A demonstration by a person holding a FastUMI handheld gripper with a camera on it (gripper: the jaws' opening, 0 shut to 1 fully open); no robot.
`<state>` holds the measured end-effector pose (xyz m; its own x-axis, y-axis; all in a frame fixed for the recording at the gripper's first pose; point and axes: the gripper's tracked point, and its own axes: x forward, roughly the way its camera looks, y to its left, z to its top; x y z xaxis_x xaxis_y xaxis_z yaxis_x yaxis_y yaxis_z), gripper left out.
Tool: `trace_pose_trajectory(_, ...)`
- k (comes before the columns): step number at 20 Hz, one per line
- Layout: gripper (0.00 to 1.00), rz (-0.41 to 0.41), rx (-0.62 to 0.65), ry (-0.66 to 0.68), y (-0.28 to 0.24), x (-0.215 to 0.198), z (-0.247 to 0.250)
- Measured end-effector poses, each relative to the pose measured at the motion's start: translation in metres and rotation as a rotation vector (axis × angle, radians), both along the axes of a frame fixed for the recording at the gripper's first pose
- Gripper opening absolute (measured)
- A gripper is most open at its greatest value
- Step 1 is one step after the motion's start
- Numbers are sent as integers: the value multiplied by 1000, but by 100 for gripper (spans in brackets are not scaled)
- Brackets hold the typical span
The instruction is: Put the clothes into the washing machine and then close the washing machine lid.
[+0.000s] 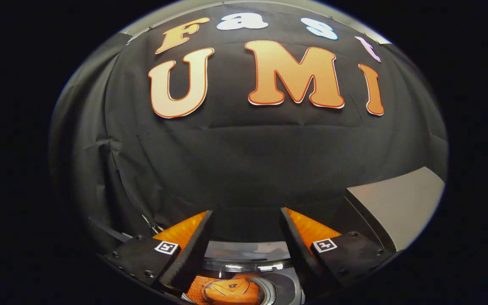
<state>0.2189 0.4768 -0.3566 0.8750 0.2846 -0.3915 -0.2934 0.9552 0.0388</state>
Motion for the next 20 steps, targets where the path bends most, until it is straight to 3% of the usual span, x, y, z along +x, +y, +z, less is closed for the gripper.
trace_pose_trajectory(8, 99, 9, -4, -19, -13, -53, -17)
trace_pose_trajectory(15, 99, 20, -51, 164, -26, -101, -98)
trace_pose_trajectory(20, 99, 42, -63, 163, -22, -111, -93)
